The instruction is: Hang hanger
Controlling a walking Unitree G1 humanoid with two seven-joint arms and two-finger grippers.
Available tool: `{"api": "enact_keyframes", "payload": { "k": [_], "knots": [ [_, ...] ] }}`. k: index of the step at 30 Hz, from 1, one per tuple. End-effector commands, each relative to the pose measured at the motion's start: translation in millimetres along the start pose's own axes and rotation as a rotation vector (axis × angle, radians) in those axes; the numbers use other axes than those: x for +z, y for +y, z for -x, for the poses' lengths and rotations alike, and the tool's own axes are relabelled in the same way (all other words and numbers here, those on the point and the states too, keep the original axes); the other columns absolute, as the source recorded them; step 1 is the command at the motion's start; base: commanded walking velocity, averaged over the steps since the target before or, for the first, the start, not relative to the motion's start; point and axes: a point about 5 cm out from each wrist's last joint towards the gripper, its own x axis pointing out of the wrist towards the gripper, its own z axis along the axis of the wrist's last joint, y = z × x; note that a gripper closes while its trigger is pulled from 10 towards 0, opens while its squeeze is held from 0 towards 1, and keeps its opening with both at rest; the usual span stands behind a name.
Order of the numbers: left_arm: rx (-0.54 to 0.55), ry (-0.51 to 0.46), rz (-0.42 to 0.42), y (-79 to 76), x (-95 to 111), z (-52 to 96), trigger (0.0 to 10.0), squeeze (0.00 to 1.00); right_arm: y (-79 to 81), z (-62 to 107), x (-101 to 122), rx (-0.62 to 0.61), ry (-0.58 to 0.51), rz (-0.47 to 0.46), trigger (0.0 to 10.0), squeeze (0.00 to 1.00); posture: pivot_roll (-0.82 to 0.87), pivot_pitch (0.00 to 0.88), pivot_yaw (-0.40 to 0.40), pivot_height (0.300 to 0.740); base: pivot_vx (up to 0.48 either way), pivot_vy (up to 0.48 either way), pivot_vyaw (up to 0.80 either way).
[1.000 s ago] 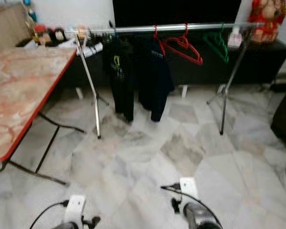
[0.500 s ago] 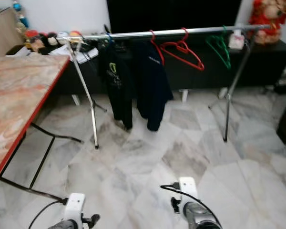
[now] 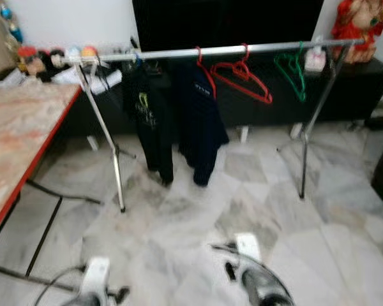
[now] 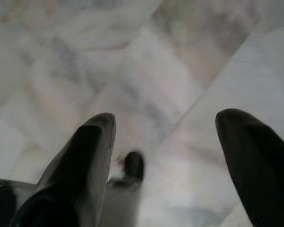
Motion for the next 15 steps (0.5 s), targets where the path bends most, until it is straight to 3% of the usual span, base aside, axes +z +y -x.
{"api": "enact_keyframes", "payload": {
  "k": [1, 15],
  "knots": [
    [0.030, 0.013, -0.008, 12.3, -2.2, 2.1, 10.0, 0.00, 12.3, -1.3, 4.0, 0.033, -0.009, -0.005, 10.0, 0.00, -0.09, 0.000, 0.017, 0.740, 0.360, 0.000, 0.00],
    [0.022, 0.017, -0.015, 12.0, -1.8, 1.9, 10.0, 0.00, 12.1, -1.2, 4.5, 0.035, -0.009, -0.002, 10.0, 0.00, -0.09, 0.000, 0.015, 0.740, 0.364, 0.000, 0.00]
  ]
}}
